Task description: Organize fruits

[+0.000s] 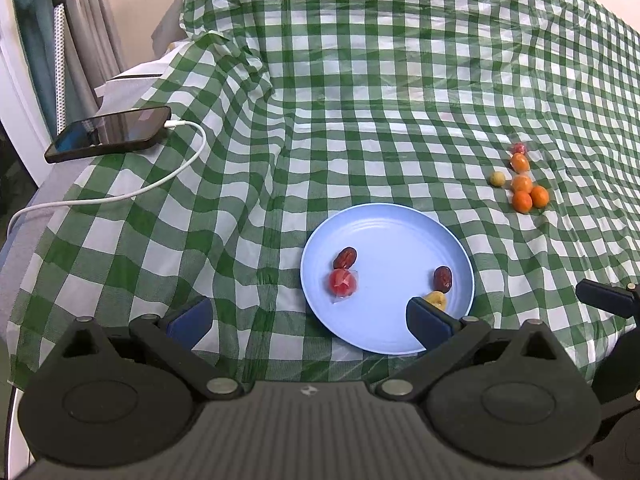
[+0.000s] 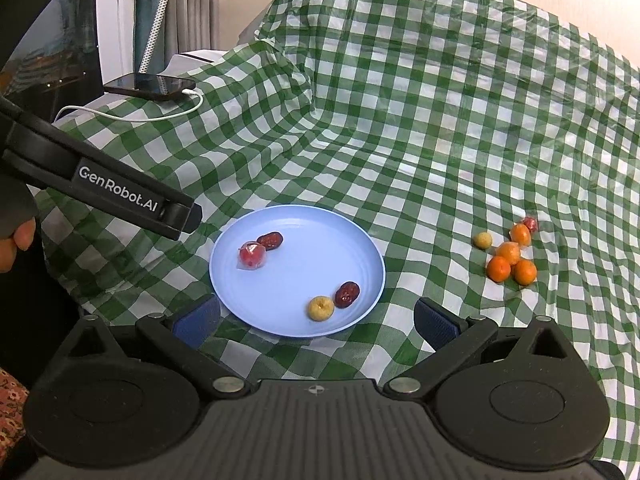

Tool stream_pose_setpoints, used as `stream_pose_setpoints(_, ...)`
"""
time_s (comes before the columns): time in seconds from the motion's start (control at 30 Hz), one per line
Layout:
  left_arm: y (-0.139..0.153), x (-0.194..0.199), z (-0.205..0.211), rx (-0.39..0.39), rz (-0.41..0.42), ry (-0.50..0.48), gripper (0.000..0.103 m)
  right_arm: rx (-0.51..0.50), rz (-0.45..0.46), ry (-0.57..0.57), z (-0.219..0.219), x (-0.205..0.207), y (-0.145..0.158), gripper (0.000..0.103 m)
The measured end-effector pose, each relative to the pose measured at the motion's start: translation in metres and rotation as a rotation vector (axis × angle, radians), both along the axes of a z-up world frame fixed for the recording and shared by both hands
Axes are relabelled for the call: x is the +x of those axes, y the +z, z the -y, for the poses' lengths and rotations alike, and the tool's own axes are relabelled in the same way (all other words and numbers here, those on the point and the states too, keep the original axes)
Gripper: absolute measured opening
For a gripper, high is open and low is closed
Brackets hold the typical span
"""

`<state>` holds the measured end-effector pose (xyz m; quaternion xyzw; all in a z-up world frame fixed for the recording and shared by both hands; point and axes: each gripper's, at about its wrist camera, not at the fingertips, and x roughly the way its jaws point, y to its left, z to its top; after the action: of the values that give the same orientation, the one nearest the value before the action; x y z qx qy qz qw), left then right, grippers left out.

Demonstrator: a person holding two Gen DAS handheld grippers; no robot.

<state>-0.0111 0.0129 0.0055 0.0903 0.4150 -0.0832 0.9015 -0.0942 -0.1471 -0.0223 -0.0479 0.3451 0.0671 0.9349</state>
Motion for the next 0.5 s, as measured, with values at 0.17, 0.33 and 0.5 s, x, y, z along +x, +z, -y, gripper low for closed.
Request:
stream_pose_setpoints(0.17, -0.0026, 0.0012, 0.0017, 0.007, -0.009, -0.002, 0.103, 0.008, -0.011, -0.007, 0.0014, 0.0021, -0.0027, 0.102)
stream_pose_setpoints(0.33, -0.0048, 0.002, 0.0033, 0.012, -0.016, -0.004, 0.103, 0.018, -0.016, -0.018, 0.003, 0.0031, -0.0044, 0.102)
stream_pose_setpoints(0.5, -0.0049, 0.0031, 0.0065, 0.019, -0.017, -0.006, 0.103, 0.032, -0.012, -0.035, 0.0055, 0.0046, -0.0053, 0.102)
